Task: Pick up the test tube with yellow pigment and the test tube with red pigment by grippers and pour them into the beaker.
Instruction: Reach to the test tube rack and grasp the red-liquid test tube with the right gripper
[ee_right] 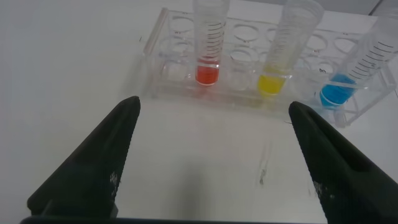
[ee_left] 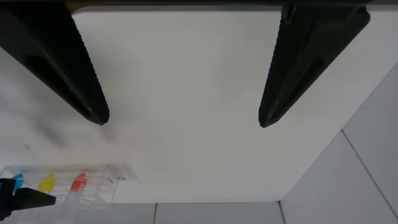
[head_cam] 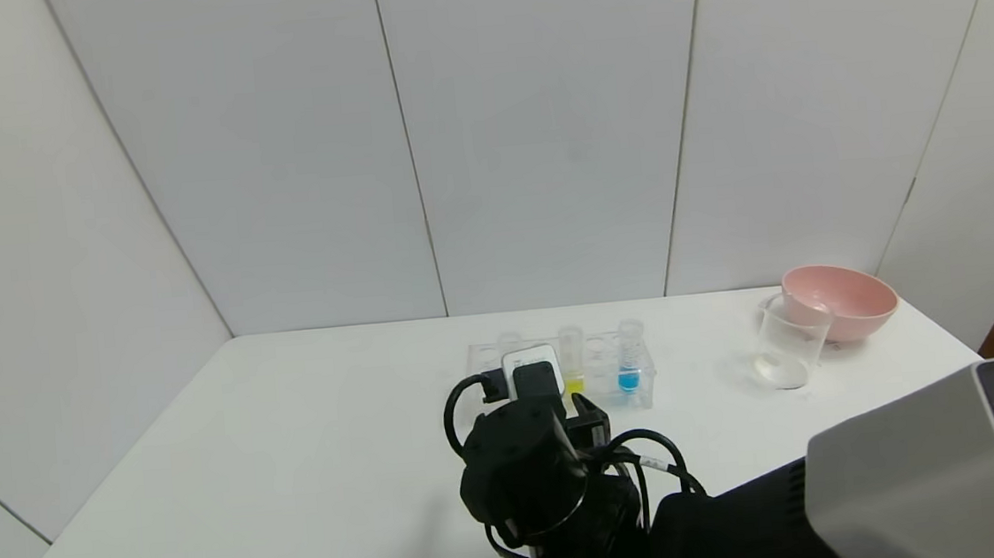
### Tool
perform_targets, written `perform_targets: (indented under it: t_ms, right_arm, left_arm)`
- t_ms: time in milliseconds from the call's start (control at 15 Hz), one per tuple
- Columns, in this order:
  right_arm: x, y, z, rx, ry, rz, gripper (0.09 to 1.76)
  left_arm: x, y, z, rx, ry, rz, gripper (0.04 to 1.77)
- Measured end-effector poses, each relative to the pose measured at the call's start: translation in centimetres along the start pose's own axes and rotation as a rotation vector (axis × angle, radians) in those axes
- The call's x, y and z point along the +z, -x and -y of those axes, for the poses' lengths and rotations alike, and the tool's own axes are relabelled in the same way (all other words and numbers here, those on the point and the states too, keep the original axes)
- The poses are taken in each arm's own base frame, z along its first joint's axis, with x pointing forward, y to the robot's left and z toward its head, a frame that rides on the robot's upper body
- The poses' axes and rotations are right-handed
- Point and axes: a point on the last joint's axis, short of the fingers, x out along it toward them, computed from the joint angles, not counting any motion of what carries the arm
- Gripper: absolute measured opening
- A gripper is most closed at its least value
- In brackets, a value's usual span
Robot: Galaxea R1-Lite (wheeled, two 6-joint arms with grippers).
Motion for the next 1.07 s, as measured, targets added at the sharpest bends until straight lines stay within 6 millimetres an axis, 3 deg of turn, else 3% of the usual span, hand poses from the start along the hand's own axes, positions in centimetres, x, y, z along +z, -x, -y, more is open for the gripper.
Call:
perform_targets:
  t_ms: [467, 1067]
  right_arm:
    - [-1.1, -2.3, -1.8, -0.016, 0.010, -0.006, 1.71]
    - [0.1, -7.4, -2.0, -0.088, -0.022, 0.006, 1.71]
  left_arm:
    - [0.0, 0.0, 0.0, 0.000, 0.000, 0.000, 1.72]
    - [0.0, 0.0, 0.0, 0.000, 0.000, 0.000, 1.72]
